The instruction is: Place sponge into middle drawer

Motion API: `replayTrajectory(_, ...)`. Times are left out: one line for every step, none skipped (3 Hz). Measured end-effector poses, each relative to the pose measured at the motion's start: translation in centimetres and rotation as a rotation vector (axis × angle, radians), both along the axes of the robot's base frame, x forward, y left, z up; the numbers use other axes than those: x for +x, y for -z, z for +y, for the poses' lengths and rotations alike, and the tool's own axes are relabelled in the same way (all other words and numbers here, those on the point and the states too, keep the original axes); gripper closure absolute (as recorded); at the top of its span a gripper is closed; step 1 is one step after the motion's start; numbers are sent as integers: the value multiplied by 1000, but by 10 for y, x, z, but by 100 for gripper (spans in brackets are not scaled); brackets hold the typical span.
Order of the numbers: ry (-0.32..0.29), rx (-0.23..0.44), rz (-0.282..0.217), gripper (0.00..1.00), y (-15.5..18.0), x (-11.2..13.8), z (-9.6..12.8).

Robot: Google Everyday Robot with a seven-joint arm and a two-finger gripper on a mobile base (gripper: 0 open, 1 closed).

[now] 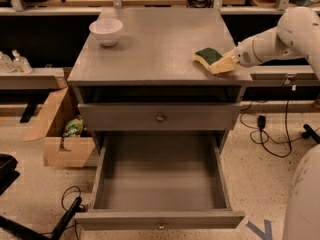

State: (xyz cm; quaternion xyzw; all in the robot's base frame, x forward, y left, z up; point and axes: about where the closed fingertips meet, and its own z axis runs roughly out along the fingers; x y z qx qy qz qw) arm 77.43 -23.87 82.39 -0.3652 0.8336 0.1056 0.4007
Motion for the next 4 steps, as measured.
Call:
replayTrajectory(0, 0, 0, 36, 0, 0, 0)
replayTrajectory(-2, 1, 3, 12, 2, 0, 2)
replayTrajectory(-3, 1, 3, 0, 1, 0, 2)
replayTrajectory(-4, 1, 4, 1, 2, 1, 3)
